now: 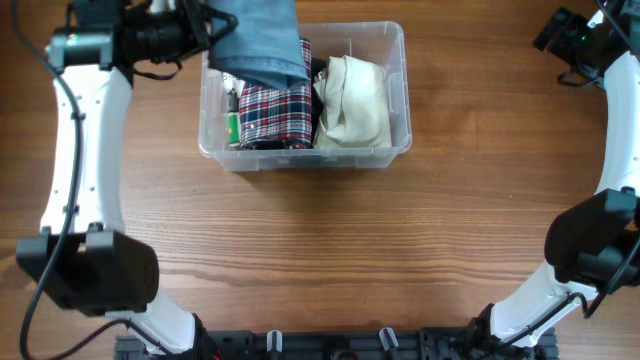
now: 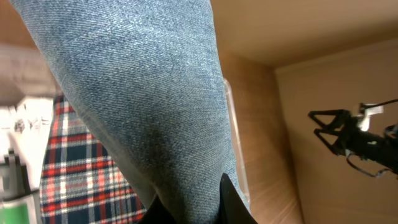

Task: Pack container
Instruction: 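Lift the denim garment and carry it into the container, then lower the denim garment onto the plaid shirt and release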

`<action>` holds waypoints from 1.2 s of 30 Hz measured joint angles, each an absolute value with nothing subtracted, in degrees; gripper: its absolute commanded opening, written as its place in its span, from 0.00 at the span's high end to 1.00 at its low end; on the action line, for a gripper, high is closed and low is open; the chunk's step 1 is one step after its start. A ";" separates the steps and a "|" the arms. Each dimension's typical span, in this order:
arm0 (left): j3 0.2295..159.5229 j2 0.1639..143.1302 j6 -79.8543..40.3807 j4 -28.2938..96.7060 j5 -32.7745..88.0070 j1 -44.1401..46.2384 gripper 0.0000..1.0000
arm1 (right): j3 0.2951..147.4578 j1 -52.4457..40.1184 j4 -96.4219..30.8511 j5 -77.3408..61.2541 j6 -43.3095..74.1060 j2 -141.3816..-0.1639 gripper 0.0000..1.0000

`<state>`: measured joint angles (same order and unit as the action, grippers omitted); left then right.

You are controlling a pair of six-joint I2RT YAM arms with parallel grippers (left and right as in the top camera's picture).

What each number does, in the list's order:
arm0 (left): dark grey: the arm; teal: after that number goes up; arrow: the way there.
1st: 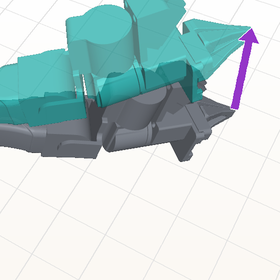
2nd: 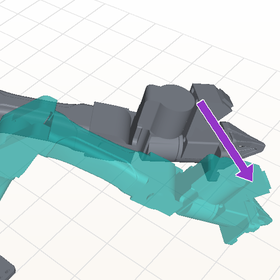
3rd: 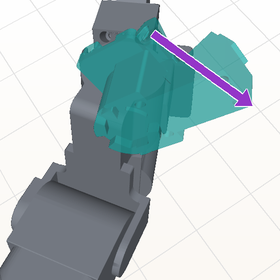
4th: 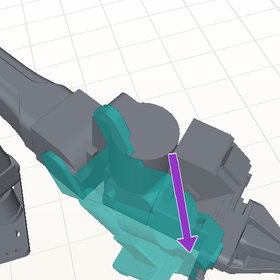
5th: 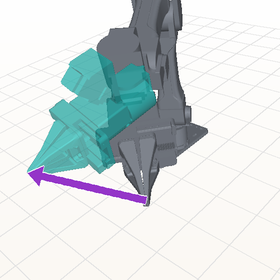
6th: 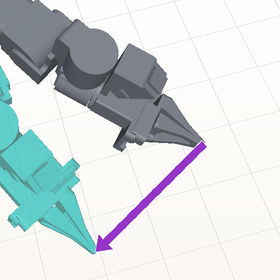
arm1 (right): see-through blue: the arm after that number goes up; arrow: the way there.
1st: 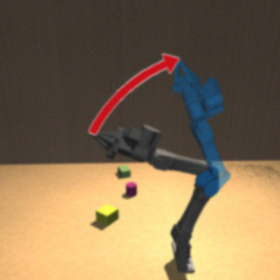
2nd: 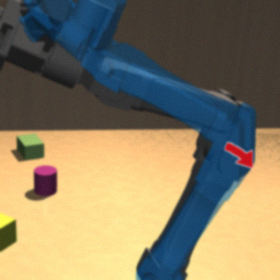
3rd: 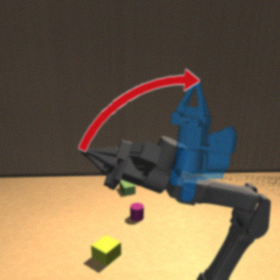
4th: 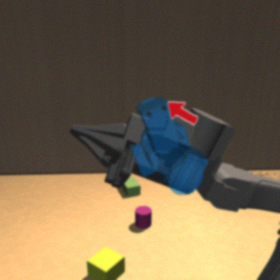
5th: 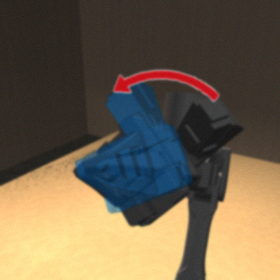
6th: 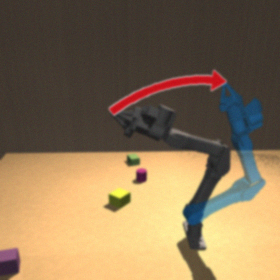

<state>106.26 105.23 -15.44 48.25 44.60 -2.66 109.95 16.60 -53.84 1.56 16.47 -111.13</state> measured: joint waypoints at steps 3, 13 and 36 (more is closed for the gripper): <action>106.26 107.09 -15.68 49.78 44.18 -2.31 0.96 | 109.95 16.60 -53.87 1.56 16.47 -111.13 0.00; 106.26 113.40 -15.35 51.46 44.27 -1.28 0.96 | 109.95 16.60 -53.84 1.56 16.47 -111.13 0.00; 106.91 115.28 -14.06 69.12 42.72 1.02 0.83 | 109.95 16.60 -53.84 1.56 16.47 -111.13 0.00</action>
